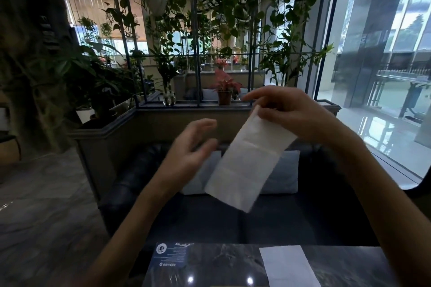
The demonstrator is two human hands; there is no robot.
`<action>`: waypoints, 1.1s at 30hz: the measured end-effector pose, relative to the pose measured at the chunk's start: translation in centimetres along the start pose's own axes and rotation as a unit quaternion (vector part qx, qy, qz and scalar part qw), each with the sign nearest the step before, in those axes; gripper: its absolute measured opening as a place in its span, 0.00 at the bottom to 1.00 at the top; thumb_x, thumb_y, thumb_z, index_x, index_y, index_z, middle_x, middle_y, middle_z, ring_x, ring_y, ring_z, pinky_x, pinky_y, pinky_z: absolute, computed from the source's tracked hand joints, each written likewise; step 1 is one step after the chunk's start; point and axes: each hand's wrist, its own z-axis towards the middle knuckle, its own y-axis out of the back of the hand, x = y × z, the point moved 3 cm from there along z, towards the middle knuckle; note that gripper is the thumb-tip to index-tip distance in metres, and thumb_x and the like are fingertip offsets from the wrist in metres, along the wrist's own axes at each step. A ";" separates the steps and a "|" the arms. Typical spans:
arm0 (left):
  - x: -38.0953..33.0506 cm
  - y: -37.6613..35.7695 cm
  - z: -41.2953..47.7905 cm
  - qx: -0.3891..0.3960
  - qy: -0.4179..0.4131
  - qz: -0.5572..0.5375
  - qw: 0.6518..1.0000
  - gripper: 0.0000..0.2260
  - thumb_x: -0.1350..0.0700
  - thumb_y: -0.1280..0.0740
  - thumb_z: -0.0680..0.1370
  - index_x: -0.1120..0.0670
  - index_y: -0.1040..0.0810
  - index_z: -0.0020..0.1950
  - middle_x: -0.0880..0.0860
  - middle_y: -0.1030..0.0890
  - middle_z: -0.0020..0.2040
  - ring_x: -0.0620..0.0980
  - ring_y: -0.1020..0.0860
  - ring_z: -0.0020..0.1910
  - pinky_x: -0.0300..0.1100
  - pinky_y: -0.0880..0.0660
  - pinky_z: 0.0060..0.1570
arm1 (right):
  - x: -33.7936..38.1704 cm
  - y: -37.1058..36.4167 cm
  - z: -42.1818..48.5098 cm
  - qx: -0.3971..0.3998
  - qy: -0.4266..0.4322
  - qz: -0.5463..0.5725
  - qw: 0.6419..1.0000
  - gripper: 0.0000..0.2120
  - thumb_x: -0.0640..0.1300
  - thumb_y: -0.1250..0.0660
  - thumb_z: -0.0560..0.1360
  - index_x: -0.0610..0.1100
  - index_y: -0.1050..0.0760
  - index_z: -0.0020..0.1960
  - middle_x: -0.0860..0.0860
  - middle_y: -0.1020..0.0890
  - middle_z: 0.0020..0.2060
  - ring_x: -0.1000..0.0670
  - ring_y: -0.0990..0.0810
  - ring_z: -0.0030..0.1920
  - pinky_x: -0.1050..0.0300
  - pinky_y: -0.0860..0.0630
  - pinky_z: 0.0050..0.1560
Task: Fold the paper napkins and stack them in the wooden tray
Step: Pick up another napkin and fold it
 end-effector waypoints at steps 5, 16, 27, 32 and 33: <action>-0.1 -4.3 -0.1 0.112 0.070 -0.120 0.984 0.12 0.54 0.32 0.80 0.53 0.21 0.63 0.49 0.14 0.56 0.46 0.16 0.54 0.36 0.20 0.48 | 2.2 -0.7 2.3 0.144 0.020 -0.084 0.986 0.20 0.35 0.35 0.81 0.50 0.25 0.69 0.51 0.18 0.47 0.59 0.20 0.47 0.70 0.24 0.47; -1.6 -5.0 0.7 -0.010 0.108 -0.228 0.968 0.11 0.54 0.34 0.80 0.57 0.19 0.60 0.58 0.15 0.56 0.59 0.17 0.56 0.59 0.20 0.58 | -3.3 -3.2 -5.8 -0.094 -0.134 0.278 0.946 0.31 0.65 0.32 0.71 0.56 0.28 0.71 0.60 0.15 0.58 0.58 0.15 0.56 0.61 0.18 0.49; -2.6 -4.1 0.5 0.034 0.114 -0.230 0.966 0.11 0.57 0.35 0.82 0.55 0.20 0.63 0.55 0.15 0.57 0.53 0.16 0.54 0.44 0.18 0.46 | -3.2 -3.5 -5.4 -0.210 -0.088 0.298 0.927 0.19 0.33 0.35 0.78 0.55 0.15 0.53 0.54 0.12 0.49 0.56 0.14 0.48 0.62 0.19 0.41; -2.4 -4.4 0.1 0.065 0.151 -0.306 0.938 0.14 0.55 0.40 0.84 0.58 0.22 0.65 0.62 0.16 0.58 0.56 0.16 0.52 0.47 0.17 0.49 | -2.8 -2.8 -5.3 -0.222 -0.073 0.316 0.919 0.22 0.31 0.35 0.77 0.57 0.14 0.50 0.58 0.13 0.49 0.59 0.16 0.46 0.63 0.20 0.39; -2.5 -4.6 0.0 0.068 0.160 -0.320 0.931 0.15 0.52 0.41 0.84 0.58 0.22 0.65 0.62 0.16 0.58 0.56 0.15 0.53 0.48 0.17 0.49 | -2.7 -2.7 -5.3 -0.222 -0.066 0.315 0.920 0.22 0.31 0.34 0.77 0.57 0.14 0.49 0.58 0.13 0.48 0.59 0.16 0.47 0.63 0.20 0.39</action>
